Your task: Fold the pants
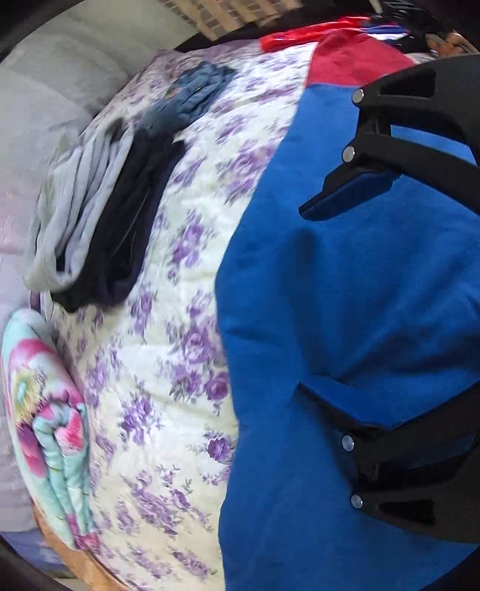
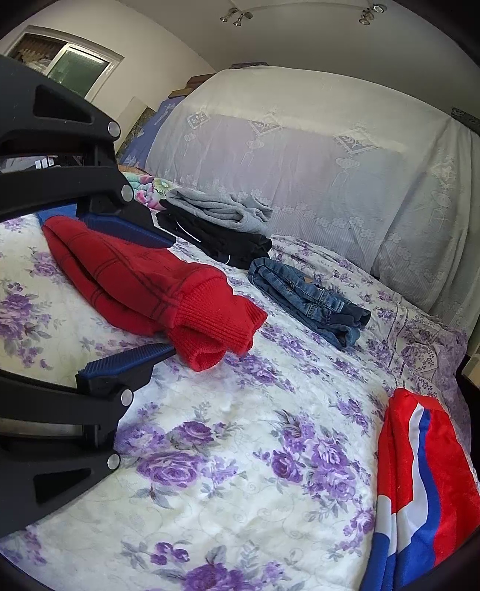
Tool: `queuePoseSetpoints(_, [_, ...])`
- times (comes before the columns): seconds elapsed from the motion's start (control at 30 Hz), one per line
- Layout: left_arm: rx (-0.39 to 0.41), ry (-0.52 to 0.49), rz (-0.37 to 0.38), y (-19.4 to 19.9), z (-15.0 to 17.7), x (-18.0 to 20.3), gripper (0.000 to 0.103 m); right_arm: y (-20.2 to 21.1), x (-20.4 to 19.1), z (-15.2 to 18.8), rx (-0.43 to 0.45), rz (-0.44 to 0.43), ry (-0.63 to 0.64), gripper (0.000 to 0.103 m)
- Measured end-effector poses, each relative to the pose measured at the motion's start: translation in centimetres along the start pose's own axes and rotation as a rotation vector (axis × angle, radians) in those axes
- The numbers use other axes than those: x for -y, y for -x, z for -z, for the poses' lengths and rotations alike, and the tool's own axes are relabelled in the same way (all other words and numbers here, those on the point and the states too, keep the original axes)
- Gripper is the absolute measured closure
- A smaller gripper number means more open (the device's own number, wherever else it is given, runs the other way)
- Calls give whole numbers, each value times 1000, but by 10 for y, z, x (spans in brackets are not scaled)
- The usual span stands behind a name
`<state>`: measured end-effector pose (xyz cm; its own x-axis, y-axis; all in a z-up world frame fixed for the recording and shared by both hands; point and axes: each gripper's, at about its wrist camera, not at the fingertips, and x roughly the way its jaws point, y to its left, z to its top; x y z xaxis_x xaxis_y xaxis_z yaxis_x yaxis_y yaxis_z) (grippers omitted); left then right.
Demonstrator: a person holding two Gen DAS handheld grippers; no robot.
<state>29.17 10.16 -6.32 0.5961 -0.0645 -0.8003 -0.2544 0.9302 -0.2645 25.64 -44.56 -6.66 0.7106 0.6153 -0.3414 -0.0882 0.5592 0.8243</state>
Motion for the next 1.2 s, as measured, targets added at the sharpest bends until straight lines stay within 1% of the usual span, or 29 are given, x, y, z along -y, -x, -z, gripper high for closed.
queuePoseSetpoints(0.03, [12,-13,70,10,6,4,20,0,0,0,1,-4,-1,48])
queuePoseSetpoints(0.1, [23,-46,182,25,15,9,19,1,-1,0,3,-14,-3,47])
queuePoseSetpoints(0.13, [27,-67,209,31,20,11,15,3,-1,0,3,-18,-7,47])
queuePoseSetpoints(0.17, [23,-89,216,33,24,10,14,6,-1,0,8,-13,-17,47])
queuePoseSetpoints(0.2, [9,-92,210,30,27,10,14,14,-3,0,42,5,-22,47])
queuePoseSetpoints(0.23, [-19,-79,205,26,30,6,14,23,-8,0,80,17,-14,47])
queuePoseSetpoints(0.27, [-49,-49,213,20,35,-2,14,31,-14,0,108,11,0,45])
queuePoseSetpoints(0.3, [-44,-22,252,25,41,-11,14,39,-25,-1,136,-11,17,45])
queuePoseSetpoints(0.33, [-29,-12,285,33,50,-18,14,42,-37,-3,143,-40,36,45])
queuePoseSetpoints(0.37, [-21,-12,294,38,56,-21,14,37,-53,-7,118,-83,64,45])
queuePoseSetpoints(0.4, [-5,-15,300,44,62,-23,14,16,-76,-11,13,-140,102,44])
queuePoseSetpoints(0.43, [19,-22,311,48,69,-23,14,-12,-95,-11,-119,-178,125,41])
queuePoseSetpoints(0.47, [44,-35,329,51,78,-23,14,-41,-113,-8,-241,-210,144,41])
queuePoseSetpoints(0.5, [65,-48,341,54,87,-22,14,-79,-134,-1,-364,-244,165,41])
queuePoseSetpoints(0.53, [84,-64,345,57,93,-22,14,-116,-152,8,-462,-255,181,41])
queuePoseSetpoints(0.57, [98,-87,345,59,97,-19,14,-146,-166,17,-542,-257,190,41])
queuePoseSetpoints(0.6, [93,-99,347,58,98,-17,14,-184,-182,27,-633,-265,196,41])
queuePoseSetpoints(0.63, [86,-104,351,57,99,-16,14,-219,-196,37,-706,-263,209,41])
queuePoseSetpoints(0.7, [70,-95,360,53,95,-15,13,-284,-217,52,-812,-222,247,40])
queuePoseSetpoints(0.73, [62,-89,366,51,94,-17,12,-305,-223,55,-832,-198,265,40])
queuePoseSetpoints(0.77, [60,-89,375,51,93,-17,11,-333,-229,61,-881,-175,295,39])
queuePoseSetpoints(0.87, [55,-102,389,50,93,-16,7,-378,-234,80,-1031,-122,356,39])
queuePoseSetpoints(0.93, [50,-112,399,47,91,-15,5,-387,-237,97,-1141,-131,385,38])
queuePoseSetpoints(1.03, [43,-115,410,45,91,-15,5,-382,-243,113,-1243,-193,428,37])
queuePoseSetpoints(1.07, [41,-114,416,44,90,-16,5,-381,-246,116,-1259,-209,444,33])
queuePoseSetpoints(1.13, [37,-111,423,42,88,-16,5,-380,-249,117,-1249,-212,469,27])
queuePoseSetpoints(1.2, [36,-114,422,41,87,-15,5,-389,-248,112,-1227,-192,453,27])
